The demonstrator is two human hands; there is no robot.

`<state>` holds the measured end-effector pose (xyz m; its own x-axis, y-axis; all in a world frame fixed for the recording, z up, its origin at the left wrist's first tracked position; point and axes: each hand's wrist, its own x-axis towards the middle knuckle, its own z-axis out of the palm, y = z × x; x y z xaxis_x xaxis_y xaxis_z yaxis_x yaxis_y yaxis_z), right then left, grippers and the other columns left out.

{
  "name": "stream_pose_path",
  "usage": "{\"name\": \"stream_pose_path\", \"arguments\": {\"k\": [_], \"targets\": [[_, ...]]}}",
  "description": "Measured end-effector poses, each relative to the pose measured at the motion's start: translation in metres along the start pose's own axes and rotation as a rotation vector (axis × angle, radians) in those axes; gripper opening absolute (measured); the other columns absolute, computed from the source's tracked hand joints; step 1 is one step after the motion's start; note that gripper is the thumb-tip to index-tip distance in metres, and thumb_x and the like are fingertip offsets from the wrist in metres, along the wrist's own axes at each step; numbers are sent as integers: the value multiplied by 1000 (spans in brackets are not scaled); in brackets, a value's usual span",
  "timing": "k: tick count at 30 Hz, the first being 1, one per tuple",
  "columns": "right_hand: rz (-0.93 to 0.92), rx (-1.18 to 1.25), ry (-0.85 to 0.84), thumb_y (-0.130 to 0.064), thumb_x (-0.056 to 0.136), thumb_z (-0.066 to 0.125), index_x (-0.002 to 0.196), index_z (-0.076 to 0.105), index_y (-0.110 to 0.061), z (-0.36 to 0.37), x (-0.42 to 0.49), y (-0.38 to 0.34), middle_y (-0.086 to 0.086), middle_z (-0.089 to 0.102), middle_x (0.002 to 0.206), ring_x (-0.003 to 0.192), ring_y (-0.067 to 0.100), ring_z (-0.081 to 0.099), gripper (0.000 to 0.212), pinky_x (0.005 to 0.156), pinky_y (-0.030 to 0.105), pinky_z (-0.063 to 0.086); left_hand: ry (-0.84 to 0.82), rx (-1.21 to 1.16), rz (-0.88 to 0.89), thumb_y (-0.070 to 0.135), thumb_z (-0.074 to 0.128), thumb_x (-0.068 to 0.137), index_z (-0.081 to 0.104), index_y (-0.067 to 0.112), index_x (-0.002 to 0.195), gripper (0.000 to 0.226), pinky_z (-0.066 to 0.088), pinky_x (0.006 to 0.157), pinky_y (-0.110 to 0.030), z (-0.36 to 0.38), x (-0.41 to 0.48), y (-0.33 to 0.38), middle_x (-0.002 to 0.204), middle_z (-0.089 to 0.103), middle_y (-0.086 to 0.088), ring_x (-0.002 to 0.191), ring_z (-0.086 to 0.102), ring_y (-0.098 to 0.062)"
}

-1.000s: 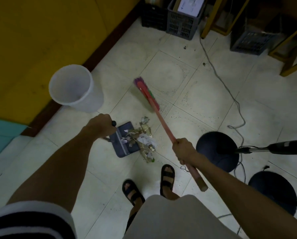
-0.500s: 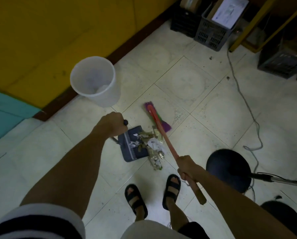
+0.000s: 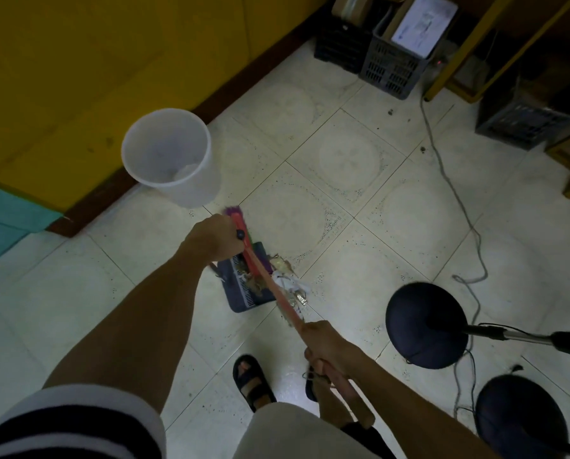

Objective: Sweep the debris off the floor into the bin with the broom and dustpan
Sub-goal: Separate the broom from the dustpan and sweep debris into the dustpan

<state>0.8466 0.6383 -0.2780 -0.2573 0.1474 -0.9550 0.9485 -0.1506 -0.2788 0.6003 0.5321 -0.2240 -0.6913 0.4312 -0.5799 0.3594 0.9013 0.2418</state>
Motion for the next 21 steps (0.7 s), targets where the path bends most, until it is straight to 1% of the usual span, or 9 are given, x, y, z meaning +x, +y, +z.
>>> {"name": "stream_pose_path", "arguments": {"k": [1, 3, 6, 9, 11, 14, 17, 18, 21], "targets": [[-13, -34, -1, -23, 94, 41, 74, 48, -9, -6, -5, -2, 5, 48, 50, 32, 13, 40, 25, 37, 18, 33, -1, -4, 0, 17, 57, 87, 41, 16, 60, 32, 32, 50, -23, -1, -2, 0, 61, 49, -2, 61, 51, -17], [-60, -88, 29, -17, 95, 39, 70, 47, -8, -19, -11, -2, 6, 49, 51, 32, 13, 43, 28, 37, 18, 34, -18, -22, -23, 17, 58, 85, 41, 15, 60, 30, 31, 50, -25, -1, -4, -6, 62, 49, -5, 56, 46, -14], [-140, -165, 88, -13, 97, 38, 62, 44, -14, -39, -27, -2, 5, 51, 55, 40, 13, 48, 35, 36, 16, 34, -30, -32, -84, 17, 60, 82, 43, 12, 65, 24, 35, 52, -25, 3, -10, -20, 66, 52, -7, 56, 48, -16], [-204, -233, 127, -15, 99, 37, 69, 51, -11, -65, -37, -3, 4, 52, 58, 42, 14, 47, 33, 31, 16, 33, -7, -71, -135, 15, 61, 78, 42, 12, 64, 24, 35, 53, -24, 14, -20, -28, 64, 50, -6, 55, 47, -17], [-231, -262, 162, -19, 99, 37, 77, 55, -8, -84, -35, -6, 5, 53, 60, 41, 14, 48, 30, 33, 19, 37, 8, -98, -163, 16, 60, 77, 40, 12, 62, 25, 35, 54, -24, 18, -25, -33, 61, 47, -5, 54, 45, -18], [-224, -230, 206, -18, 99, 38, 83, 56, -5, -106, -27, -11, 7, 53, 60, 37, 15, 47, 28, 34, 20, 39, 23, -125, -209, 17, 60, 77, 42, 11, 60, 26, 37, 55, -26, 22, -37, -41, 59, 48, -6, 55, 47, -20], [-198, -216, 250, -16, 97, 39, 77, 52, -4, -116, -16, -13, 10, 52, 57, 34, 16, 45, 27, 34, 21, 39, 19, -134, -229, 16, 60, 78, 44, 9, 59, 25, 37, 56, -27, 29, -44, -48, 56, 48, -7, 53, 46, -20], [-179, -224, 263, -16, 97, 39, 78, 52, -3, -117, -10, -12, 11, 53, 57, 34, 16, 46, 27, 34, 21, 40, 18, -135, -237, 16, 60, 79, 45, 9, 59, 25, 37, 56, -27, 32, -45, -51, 56, 48, -6, 52, 46, -19], [-80, -229, 288, -13, 96, 40, 94, 55, 2, -110, 6, -8, 12, 54, 62, 40, 18, 47, 22, 36, 22, 40, 18, -141, -235, 14, 59, 77, 44, 9, 58, 25, 36, 55, -27, 36, -42, -57, 55, 48, -6, 50, 44, -18]]}}
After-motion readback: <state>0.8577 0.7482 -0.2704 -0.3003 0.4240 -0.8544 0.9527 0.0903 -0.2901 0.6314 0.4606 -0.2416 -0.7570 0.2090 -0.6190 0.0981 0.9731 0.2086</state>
